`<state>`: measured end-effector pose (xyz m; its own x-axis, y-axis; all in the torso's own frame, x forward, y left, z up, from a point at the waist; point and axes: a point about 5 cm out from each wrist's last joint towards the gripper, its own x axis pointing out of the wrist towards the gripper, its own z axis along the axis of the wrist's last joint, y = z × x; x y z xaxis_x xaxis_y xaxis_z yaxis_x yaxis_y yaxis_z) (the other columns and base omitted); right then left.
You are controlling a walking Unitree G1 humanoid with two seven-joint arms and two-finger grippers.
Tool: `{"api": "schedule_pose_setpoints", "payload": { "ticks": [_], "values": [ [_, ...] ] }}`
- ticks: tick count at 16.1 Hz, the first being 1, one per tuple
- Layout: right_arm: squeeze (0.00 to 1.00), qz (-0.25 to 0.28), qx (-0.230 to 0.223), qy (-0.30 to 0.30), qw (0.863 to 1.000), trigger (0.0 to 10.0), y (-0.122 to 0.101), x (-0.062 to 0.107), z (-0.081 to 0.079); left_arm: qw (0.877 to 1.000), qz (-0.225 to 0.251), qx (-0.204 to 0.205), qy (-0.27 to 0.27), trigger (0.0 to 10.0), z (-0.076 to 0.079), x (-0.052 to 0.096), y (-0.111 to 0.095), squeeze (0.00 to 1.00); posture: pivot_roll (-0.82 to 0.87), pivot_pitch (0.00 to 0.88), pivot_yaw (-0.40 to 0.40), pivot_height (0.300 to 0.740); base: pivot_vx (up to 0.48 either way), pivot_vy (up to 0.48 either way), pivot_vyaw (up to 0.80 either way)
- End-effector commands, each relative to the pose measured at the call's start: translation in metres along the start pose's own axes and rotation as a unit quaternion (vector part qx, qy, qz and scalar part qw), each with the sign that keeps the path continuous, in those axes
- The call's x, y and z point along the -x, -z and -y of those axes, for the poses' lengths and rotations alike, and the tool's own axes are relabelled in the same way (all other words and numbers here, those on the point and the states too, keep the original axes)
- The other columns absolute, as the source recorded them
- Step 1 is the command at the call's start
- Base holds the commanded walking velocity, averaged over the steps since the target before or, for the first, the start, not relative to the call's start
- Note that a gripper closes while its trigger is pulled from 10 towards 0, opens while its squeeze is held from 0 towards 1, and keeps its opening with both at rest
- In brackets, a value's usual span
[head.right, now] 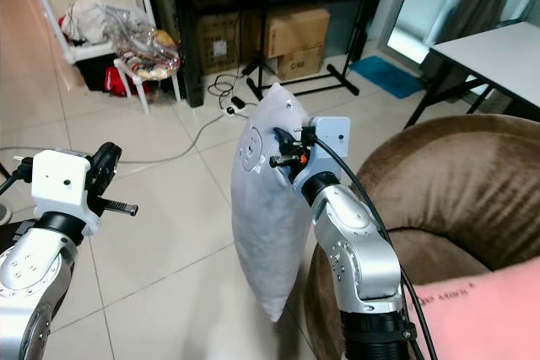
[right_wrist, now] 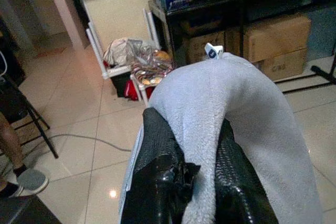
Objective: Move the pillow to the sofa from floor
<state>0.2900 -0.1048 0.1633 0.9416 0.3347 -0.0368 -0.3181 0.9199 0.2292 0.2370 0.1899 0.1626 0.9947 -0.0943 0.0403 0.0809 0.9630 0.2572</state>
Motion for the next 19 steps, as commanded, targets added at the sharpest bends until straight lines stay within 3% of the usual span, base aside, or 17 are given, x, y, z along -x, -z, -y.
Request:
{"api": "schedule_pose_setpoints", "payload": {
  "ticks": [1, 5, 13, 19],
  "values": [
    [0.00, 0.039, 0.005, -0.013, 0.999, 10.0, -0.0140, 0.0004, -0.0035, 1.000, 0.011, -0.001, 0.003, 10.0, 0.0004, -0.0012, -0.0046, 0.00, 0.01, 0.000, -0.042, 0.740, 0.360, 0.000, 0.00],
    [0.00, 0.042, 0.004, -0.013, 0.999, 10.0, -0.0144, -0.0001, -0.0034, 1.000, 0.013, 0.000, 0.005, 10.0, 0.0003, -0.0023, -0.0050, 0.00, 0.01, 0.000, -0.041, 0.740, 0.359, 0.000, 0.00],
    [0.00, 0.039, -0.001, -0.005, 0.999, 10.0, -0.0134, 0.0010, -0.0020, 1.000, 0.014, -0.001, 0.007, 10.0, -0.0005, -0.0038, -0.0055, 0.00, 0.01, 0.000, -0.038, 0.740, 0.351, 0.000, -0.73],
    [0.00, 0.046, -0.002, 0.003, 0.999, 10.0, -0.0144, 0.0025, -0.0003, 1.000, 0.004, -0.012, 0.005, 10.0, -0.0005, -0.0056, -0.0024, 0.00, 0.00, 0.000, -0.028, 0.740, 0.000, 0.000, -0.11]
  ]
}}
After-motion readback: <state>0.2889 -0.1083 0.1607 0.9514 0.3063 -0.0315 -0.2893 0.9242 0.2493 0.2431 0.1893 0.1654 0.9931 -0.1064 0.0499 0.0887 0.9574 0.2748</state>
